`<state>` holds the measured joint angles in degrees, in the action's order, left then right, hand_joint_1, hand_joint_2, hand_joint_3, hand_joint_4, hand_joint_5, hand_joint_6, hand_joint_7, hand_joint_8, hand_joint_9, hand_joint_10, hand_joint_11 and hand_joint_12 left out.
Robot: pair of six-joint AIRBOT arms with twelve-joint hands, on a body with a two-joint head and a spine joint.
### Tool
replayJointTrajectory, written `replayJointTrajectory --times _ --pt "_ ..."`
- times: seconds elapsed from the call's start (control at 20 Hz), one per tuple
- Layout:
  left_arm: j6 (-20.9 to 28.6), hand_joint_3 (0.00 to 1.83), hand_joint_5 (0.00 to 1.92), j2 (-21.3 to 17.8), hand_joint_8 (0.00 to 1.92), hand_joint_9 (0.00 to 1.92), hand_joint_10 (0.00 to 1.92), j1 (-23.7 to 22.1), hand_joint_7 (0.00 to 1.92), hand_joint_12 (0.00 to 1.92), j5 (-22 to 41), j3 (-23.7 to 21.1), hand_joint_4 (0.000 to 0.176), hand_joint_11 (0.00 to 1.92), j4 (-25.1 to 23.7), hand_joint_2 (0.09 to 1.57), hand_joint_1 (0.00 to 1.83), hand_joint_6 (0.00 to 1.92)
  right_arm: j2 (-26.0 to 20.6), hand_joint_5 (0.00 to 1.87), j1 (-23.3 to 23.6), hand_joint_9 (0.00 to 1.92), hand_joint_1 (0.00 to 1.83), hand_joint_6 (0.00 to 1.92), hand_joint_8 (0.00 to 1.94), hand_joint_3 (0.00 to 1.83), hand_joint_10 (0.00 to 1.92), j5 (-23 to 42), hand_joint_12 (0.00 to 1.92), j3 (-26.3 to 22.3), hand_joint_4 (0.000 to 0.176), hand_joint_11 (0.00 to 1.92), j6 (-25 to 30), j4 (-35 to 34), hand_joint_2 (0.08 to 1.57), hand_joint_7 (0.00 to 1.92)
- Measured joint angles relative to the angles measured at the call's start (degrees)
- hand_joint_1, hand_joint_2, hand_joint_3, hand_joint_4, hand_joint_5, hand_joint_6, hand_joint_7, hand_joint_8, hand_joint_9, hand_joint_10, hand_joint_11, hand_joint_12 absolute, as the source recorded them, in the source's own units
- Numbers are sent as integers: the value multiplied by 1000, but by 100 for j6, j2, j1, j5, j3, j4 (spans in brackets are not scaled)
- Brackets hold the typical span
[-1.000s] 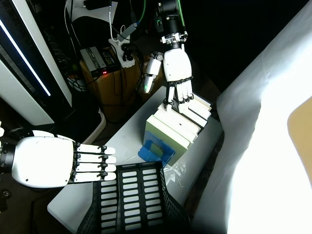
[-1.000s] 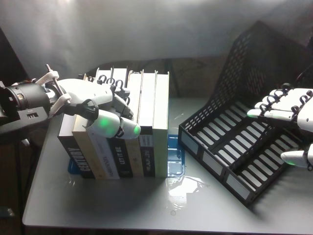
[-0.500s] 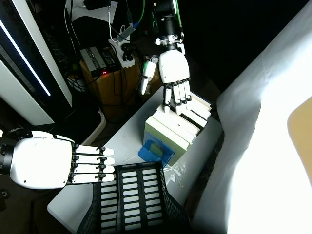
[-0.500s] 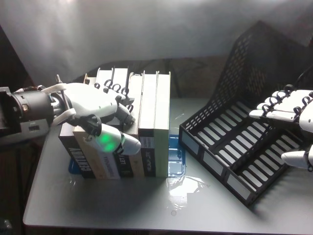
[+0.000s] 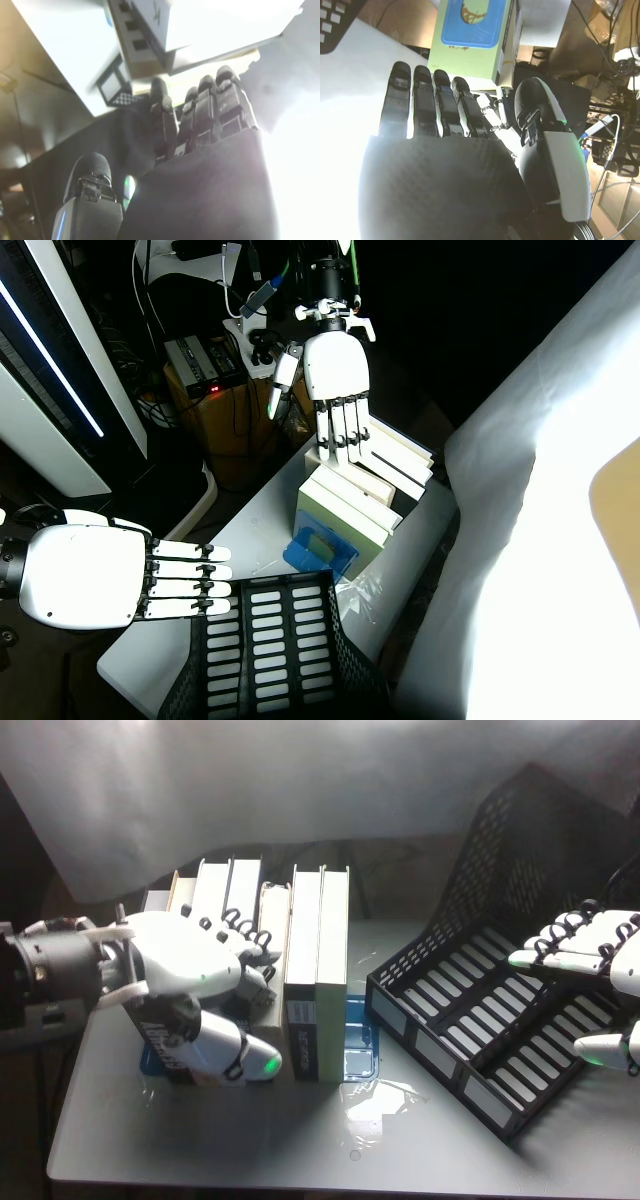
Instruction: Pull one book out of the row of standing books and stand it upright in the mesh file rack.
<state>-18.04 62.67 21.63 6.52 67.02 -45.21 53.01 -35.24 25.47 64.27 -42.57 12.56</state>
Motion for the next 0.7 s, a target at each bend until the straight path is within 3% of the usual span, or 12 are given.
replayJointTrajectory --times 0.05,0.2,0.25,0.35,0.4,0.6,0.7 --pt "2 0 528 -46 0 0 0 28 0 0 44 -70 6 0 0 1176 0 36 0 0 0 0 266 0 0 1 0 0 0 0 0 0 0 -11 1375 0" --pt "4 0 604 -125 0 0 0 111 0 0 170 -219 0 0 -7 1172 0 58 7 0 -9 0 263 0 0 3 0 0 0 0 0 0 0 -46 1383 0" --pt "24 0 567 -168 0 0 0 184 0 0 256 -275 26 0 -120 1181 0 38 7 0 -22 0 283 0 0 2 0 4 0 0 0 0 -2 -57 1385 0" --pt "28 0 581 -216 0 0 0 232 0 0 417 -291 23 0 -964 1180 0 43 9 0 -68 0 303 0 0 2 0 7 0 4 0 0 -2 -87 1386 0" --pt "17 0 592 -227 0 0 0 232 0 0 509 -280 4 0 -1432 1178 0 45 11 0 -79 0 293 0 0 3 0 -9 0 7 0 0 -4 -101 1391 0" --pt "13 4 586 -225 0 0 0 254 0 0 787 -321 0 0 -2385 1191 1 34 24 0 -151 0 316 0 0 0 0 15 0 13 0 0 -4 -195 1390 0" --pt "11 0 583 -238 0 0 0 278 0 0 881 -326 0 0 -2610 1166 0 29 22 0 -151 0 276 0 0 0 0 42 0 13 0 0 -4 -201 1384 0"
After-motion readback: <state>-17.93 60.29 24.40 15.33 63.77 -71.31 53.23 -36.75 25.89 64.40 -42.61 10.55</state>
